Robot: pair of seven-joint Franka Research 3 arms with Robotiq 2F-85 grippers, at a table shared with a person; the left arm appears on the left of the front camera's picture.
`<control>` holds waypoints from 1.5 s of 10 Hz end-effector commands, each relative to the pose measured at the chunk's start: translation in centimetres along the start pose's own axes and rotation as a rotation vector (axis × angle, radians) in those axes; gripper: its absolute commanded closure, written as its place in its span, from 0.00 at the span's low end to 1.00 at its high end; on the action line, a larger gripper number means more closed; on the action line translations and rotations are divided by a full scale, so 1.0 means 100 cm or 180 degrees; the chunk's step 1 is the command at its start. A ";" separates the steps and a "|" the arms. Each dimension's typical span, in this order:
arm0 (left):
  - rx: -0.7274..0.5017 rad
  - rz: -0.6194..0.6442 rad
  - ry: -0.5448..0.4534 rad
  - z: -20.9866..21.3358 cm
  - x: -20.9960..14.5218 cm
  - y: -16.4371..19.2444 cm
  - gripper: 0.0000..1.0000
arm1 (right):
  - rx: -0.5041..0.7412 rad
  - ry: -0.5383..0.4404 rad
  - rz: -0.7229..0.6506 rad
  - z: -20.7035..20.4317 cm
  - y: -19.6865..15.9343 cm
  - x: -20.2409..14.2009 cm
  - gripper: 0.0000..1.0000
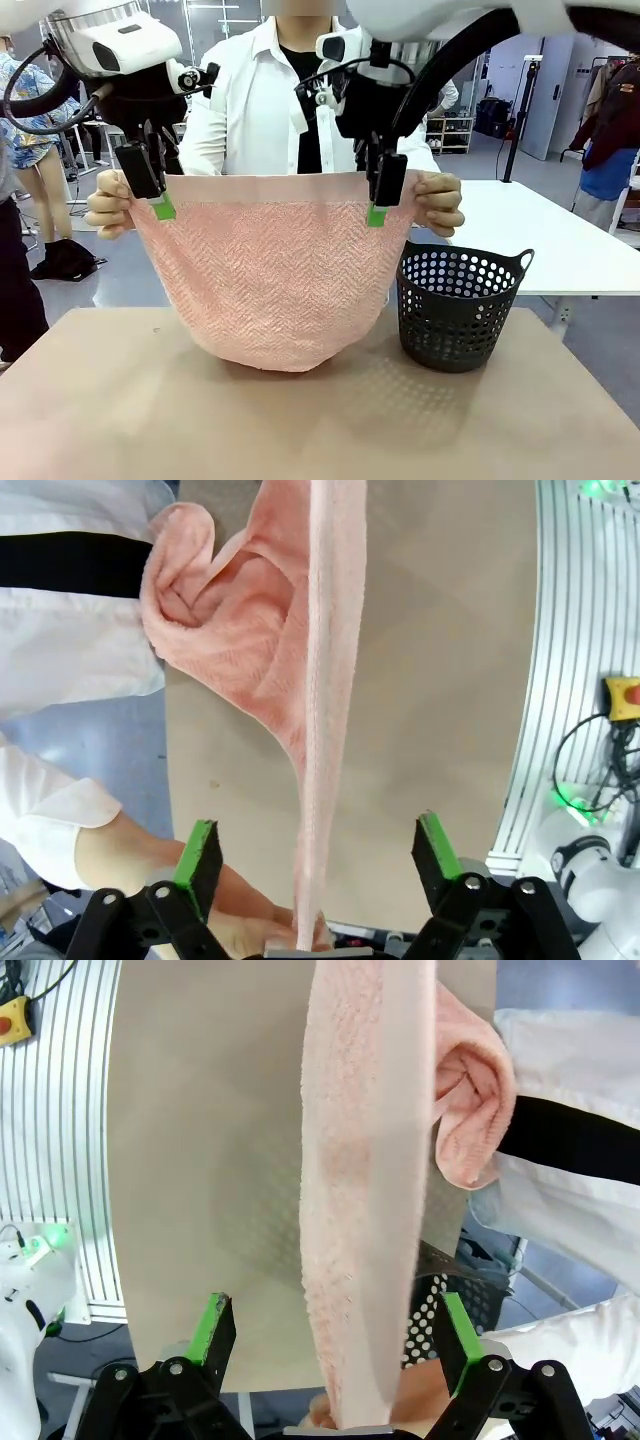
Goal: Fold the towel.
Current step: Grab the top end of the 100 cm Hotel Towel extended by the human.
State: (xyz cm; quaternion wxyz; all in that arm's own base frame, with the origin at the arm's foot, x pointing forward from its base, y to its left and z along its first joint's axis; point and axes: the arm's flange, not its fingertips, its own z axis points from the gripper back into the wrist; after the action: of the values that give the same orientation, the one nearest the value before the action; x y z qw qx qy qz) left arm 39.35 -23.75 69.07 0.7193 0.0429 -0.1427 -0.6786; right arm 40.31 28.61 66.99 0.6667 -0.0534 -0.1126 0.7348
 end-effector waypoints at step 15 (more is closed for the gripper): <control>-0.0115 -0.0049 0.0053 -0.004 0.003 0.005 1.00 | 0.0041 0.0015 -0.0081 -0.005 -0.001 -0.001 1.00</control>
State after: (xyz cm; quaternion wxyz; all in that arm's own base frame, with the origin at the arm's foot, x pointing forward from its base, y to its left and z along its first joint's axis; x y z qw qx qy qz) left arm 40.06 -23.99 68.80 0.7165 0.0362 -0.1236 -0.6856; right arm 40.55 28.51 66.48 0.6806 -0.0430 -0.1080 0.7234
